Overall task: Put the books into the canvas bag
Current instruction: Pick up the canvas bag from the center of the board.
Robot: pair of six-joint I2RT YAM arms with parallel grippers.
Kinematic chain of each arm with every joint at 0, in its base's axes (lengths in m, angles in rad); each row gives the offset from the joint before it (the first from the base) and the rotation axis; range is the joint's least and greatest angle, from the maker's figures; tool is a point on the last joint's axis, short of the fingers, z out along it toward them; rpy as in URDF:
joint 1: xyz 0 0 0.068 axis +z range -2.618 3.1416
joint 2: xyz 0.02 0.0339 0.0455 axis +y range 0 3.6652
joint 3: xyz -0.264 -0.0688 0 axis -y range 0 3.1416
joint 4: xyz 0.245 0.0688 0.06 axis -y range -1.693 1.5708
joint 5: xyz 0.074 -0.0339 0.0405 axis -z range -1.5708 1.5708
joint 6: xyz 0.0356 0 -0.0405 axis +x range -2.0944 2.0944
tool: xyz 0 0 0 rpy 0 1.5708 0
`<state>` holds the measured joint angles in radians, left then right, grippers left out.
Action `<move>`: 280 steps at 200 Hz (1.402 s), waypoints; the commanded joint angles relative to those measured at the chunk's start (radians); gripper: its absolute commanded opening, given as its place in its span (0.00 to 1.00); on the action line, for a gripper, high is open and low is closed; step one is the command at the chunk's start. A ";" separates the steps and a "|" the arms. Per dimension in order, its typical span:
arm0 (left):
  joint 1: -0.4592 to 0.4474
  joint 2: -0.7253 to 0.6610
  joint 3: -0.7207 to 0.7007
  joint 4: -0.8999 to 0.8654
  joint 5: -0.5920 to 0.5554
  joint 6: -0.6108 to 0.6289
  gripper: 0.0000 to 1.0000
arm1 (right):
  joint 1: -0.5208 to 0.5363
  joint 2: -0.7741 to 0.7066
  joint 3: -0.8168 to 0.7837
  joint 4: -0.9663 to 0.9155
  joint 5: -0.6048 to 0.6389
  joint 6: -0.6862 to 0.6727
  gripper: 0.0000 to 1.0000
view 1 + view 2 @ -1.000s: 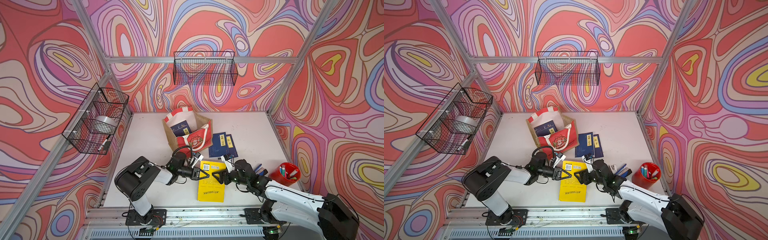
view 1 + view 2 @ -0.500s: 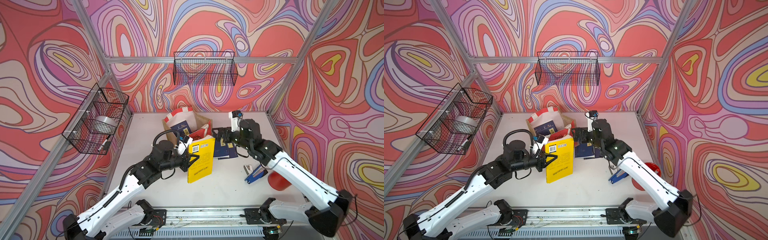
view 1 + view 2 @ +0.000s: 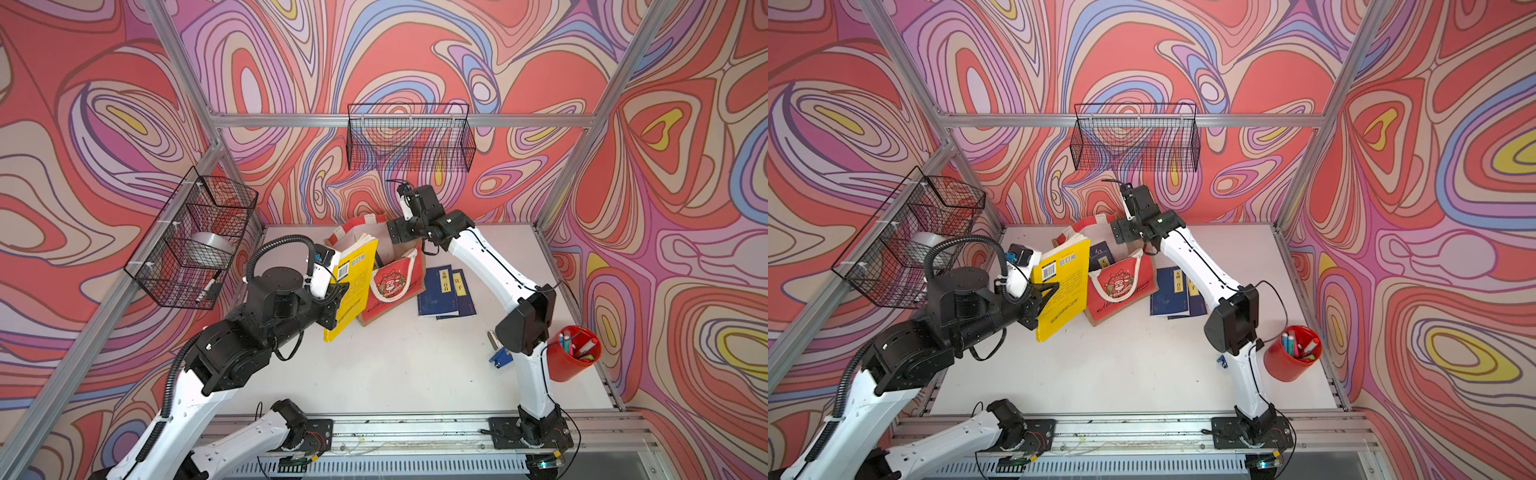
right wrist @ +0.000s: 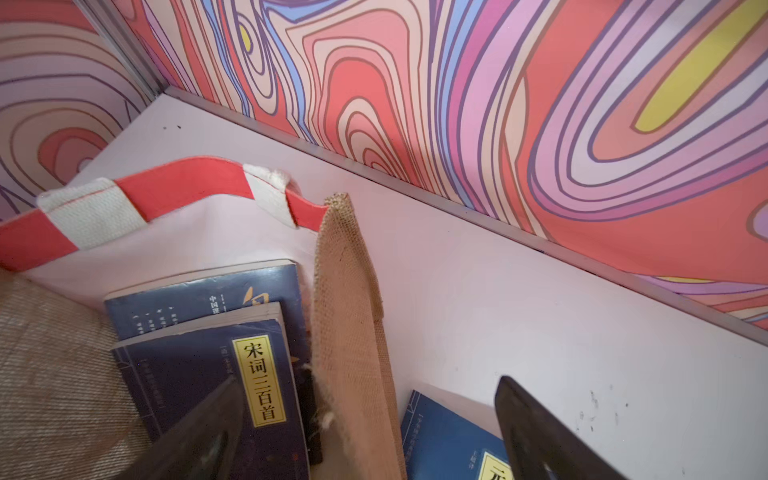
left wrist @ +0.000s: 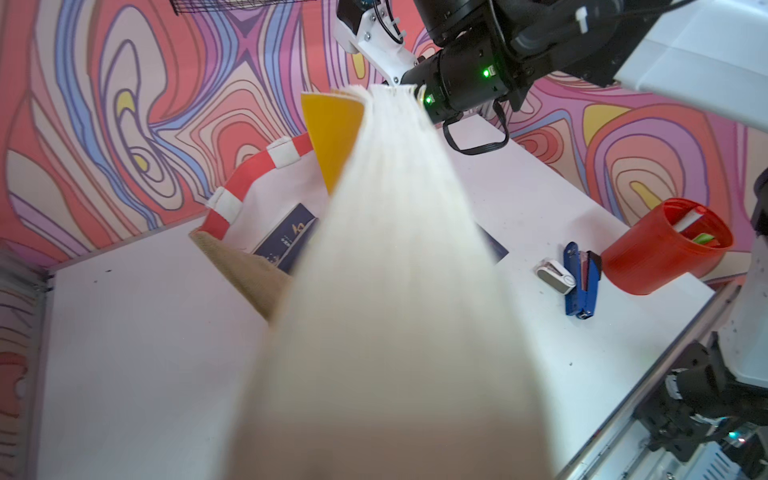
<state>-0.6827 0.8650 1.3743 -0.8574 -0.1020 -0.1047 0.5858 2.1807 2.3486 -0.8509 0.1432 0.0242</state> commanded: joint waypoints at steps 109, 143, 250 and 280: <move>0.017 -0.121 -0.037 -0.026 -0.197 0.062 0.00 | -0.003 0.243 0.296 -0.073 -0.027 -0.061 0.65; 0.017 -0.128 -0.031 -0.024 -0.197 0.060 0.00 | -0.002 0.248 0.310 -0.034 0.002 -0.041 0.05; 0.017 -0.057 0.140 0.035 -0.113 0.119 0.00 | -0.004 -0.294 -0.714 0.850 -0.312 -0.024 0.00; 0.016 -0.012 0.164 0.122 -0.019 0.110 0.00 | 0.003 -0.403 -0.915 1.085 -0.394 -0.025 0.00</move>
<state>-0.6724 0.8268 1.5028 -0.8913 -0.2073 -0.0090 0.5838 1.8427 1.5372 -0.0750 -0.1341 -0.0051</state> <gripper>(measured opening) 0.153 0.045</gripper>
